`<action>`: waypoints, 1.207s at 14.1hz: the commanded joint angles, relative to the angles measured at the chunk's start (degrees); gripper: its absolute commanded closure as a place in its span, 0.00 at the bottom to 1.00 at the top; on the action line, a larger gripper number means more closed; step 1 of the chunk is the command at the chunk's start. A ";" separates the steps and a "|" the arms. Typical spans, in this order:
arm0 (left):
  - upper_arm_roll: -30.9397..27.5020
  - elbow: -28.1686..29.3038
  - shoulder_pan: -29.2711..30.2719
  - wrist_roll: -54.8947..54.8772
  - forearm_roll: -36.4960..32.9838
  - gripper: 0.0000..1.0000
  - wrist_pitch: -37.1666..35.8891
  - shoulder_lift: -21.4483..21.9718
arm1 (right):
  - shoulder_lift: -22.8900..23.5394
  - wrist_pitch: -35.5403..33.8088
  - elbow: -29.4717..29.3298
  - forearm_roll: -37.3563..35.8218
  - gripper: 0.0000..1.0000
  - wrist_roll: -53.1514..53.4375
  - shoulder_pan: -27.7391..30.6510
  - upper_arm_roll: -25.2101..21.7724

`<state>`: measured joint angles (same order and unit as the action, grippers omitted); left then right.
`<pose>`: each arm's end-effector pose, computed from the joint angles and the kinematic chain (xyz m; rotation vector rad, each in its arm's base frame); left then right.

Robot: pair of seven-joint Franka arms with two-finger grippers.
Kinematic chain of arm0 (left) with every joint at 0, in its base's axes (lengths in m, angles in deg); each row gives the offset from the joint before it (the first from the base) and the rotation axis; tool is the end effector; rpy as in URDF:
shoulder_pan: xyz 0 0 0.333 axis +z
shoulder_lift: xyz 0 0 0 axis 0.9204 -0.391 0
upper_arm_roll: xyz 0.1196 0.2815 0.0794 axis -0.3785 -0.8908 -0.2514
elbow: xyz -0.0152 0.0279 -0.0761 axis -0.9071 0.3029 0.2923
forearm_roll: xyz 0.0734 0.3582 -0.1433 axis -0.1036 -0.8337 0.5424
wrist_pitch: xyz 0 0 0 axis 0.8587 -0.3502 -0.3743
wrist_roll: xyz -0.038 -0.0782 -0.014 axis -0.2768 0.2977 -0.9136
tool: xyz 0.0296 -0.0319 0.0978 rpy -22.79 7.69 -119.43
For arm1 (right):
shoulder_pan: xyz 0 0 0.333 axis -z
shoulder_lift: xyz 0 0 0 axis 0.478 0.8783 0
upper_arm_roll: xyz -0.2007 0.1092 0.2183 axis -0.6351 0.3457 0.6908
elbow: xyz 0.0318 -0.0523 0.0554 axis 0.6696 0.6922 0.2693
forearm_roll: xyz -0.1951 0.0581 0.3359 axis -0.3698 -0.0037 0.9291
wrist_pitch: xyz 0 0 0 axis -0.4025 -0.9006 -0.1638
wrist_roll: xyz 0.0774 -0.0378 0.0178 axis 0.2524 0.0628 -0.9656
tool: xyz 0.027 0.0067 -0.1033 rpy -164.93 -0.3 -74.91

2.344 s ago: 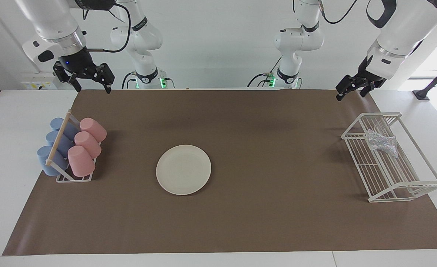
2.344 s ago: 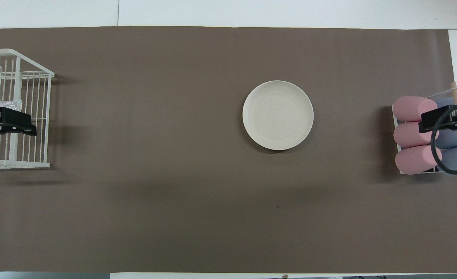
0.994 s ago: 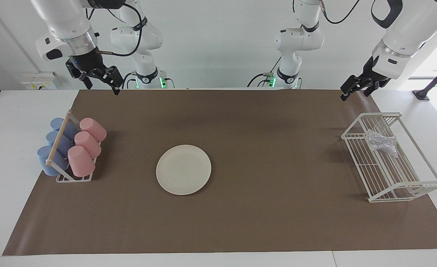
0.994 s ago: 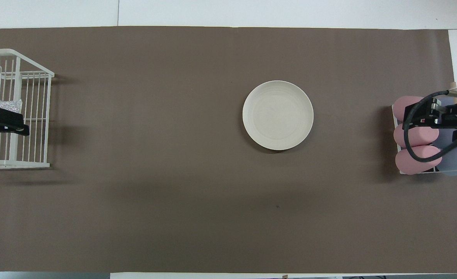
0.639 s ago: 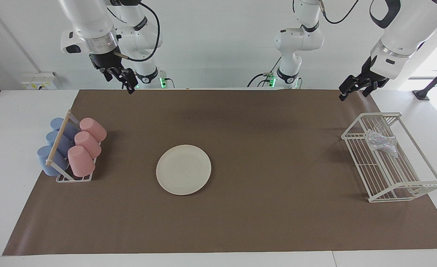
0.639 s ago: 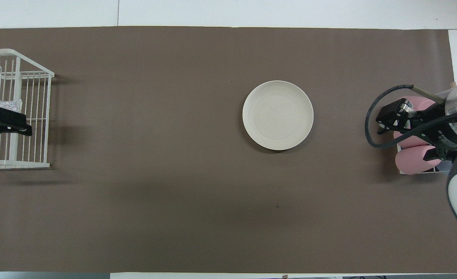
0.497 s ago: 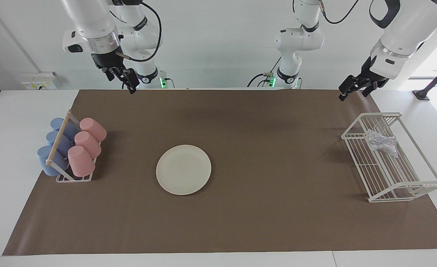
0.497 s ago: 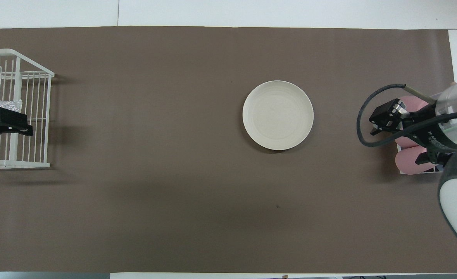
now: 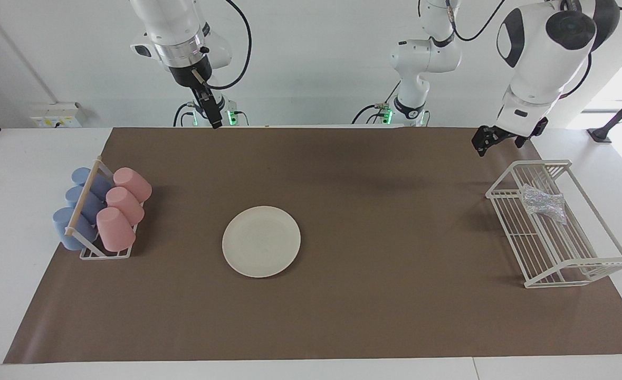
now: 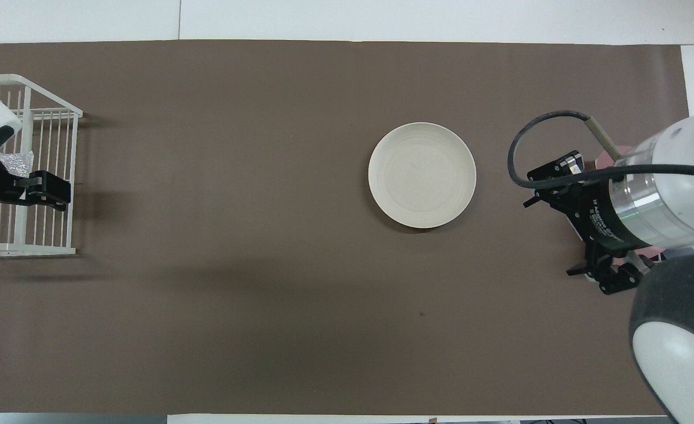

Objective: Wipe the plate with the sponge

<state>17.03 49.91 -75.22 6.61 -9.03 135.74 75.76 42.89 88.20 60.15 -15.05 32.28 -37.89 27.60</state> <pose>0.5447 -0.0459 0.5535 -2.8567 -0.0314 0.1376 0.4968 0.1473 0.6505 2.6142 -1.7104 -0.1979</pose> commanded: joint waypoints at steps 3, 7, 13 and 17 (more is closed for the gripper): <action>-0.51 3.05 -3.10 3.67 -15.96 0.00 4.76 -6.89 | -1.06 0.48 1.20 0.77 0.00 -0.78 1.16 0.24; -0.51 4.98 -3.10 5.35 -28.70 0.00 7.48 -11.11 | -2.11 -0.24 3.04 0.85 0.00 -0.88 1.42 0.15; -0.59 3.57 -2.48 10.43 -41.92 0.00 9.16 -16.93 | -3.17 4.52 6.12 1.03 0.00 2.81 1.69 -0.11; -0.59 2.96 -2.22 11.15 -42.09 0.02 11.09 -17.02 | -3.26 8.29 6.74 3.05 0.00 3.34 1.51 -0.20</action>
<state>16.75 53.65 -77.59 16.95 -50.01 145.22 58.97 41.43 93.82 64.47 -13.67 34.22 -37.12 27.11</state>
